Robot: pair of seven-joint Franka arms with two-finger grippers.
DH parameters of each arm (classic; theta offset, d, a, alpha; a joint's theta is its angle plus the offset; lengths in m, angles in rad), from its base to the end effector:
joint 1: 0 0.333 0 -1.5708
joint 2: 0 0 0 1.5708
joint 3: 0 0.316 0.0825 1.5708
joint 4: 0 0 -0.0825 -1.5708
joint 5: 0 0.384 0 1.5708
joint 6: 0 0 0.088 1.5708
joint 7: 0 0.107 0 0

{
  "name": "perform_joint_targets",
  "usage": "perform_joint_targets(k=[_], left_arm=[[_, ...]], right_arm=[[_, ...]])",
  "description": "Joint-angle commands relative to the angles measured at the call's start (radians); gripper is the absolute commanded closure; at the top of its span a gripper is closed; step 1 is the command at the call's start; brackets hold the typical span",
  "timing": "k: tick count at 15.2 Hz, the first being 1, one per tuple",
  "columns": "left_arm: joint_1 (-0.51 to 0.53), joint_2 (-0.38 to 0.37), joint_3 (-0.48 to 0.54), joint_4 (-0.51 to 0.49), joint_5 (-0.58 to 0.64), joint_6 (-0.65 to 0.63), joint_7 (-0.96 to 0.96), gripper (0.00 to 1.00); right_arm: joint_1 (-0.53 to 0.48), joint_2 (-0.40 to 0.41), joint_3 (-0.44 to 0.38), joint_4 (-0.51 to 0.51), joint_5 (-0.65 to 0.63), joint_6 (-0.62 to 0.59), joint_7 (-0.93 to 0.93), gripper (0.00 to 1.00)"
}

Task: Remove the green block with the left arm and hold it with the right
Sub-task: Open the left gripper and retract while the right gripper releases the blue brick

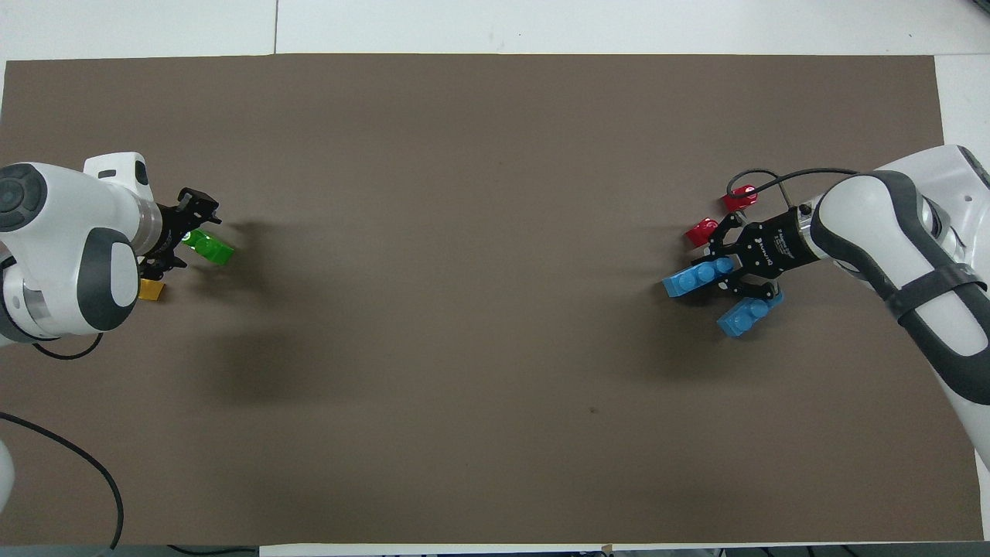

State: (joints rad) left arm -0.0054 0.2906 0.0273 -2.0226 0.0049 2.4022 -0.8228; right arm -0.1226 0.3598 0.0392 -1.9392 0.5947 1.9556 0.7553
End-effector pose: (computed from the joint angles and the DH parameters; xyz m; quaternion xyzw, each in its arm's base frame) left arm 0.6053 0.0127 0.3146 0.9122 0.4072 0.0432 0.0122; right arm 0.5855 -0.0126 0.2845 -0.7957 0.5242 0.2390 0.1872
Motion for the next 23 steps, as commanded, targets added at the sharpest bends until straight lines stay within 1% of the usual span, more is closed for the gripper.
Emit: perform_joint_targets(k=[1, 2, 3, 5, 6, 8, 10, 12, 14, 16, 17, 21, 23], left_arm=[[0.015, -0.01, -0.007, 0.015, -0.013, -0.037, 0.034, 0.0], [0.012, -0.025, -0.007, 0.021, -0.013, -0.052, 0.05, 0.0], [0.012, -0.039, -0.009, 0.021, -0.013, -0.066, 0.065, 0.0], [0.007, -0.071, -0.009, 0.044, -0.013, -0.124, 0.097, 0.0], [0.005, -0.077, -0.01, 0.077, -0.013, -0.176, 0.12, 0.0], [0.004, -0.079, -0.012, 0.177, -0.013, -0.295, 0.151, 0.0], [0.004, -0.094, -0.012, 0.241, -0.013, -0.372, 0.166, 0.0], [0.004, -0.12, -0.013, 0.283, -0.011, -0.429, 0.212, 0.0], [0.004, -0.134, -0.012, 0.338, -0.011, -0.492, 0.333, 0.0], [0.007, -0.181, -0.012, 0.346, -0.013, -0.54, 0.488, 0.0], [0.005, -0.201, -0.012, 0.348, -0.013, -0.561, 0.523, 0.0], [-0.002, -0.263, -0.02, 0.357, -0.005, -0.644, 0.554, 0.0], [-0.016, -0.263, -0.017, 0.409, 0.0, -0.721, 0.631, 0.0]], right_arm=[[0.0, 0.01, 0.007, -0.007, -0.003, 0.029, -0.027, 0.86], [0.0, 0.013, 0.007, -0.007, -0.001, 0.031, -0.027, 0.79], [0.0, 0.016, 0.007, -0.006, 0.001, 0.031, -0.027, 0.67], [0.0, 0.021, 0.007, -0.006, 0.001, 0.042, -0.027, 0.34], [0.0, 0.021, 0.007, -0.007, 0.002, 0.046, -0.027, 0.21], [0.0, 0.022, 0.007, -0.007, 0.001, 0.048, -0.025, 0.07], [0.0, 0.022, 0.008, -0.006, 0.002, 0.046, -0.024, 0.01], [0.0, 0.022, 0.008, -0.006, 0.002, 0.046, -0.017, 0.01], [0.0, 0.019, 0.01, -0.006, 0.001, 0.045, -0.008, 0.01], [0.012, 0.007, 0.018, -0.001, 0.001, 0.045, 0.033, 0.01], [0.035, -0.007, 0.018, 0.005, 0.002, 0.045, 0.068, 0.01], [0.08, -0.061, 0.019, 0.023, 0.001, 0.042, 0.183, 0.01], [0.08, -0.102, 0.019, 0.023, 0.001, 0.036, 0.188, 0.0]])
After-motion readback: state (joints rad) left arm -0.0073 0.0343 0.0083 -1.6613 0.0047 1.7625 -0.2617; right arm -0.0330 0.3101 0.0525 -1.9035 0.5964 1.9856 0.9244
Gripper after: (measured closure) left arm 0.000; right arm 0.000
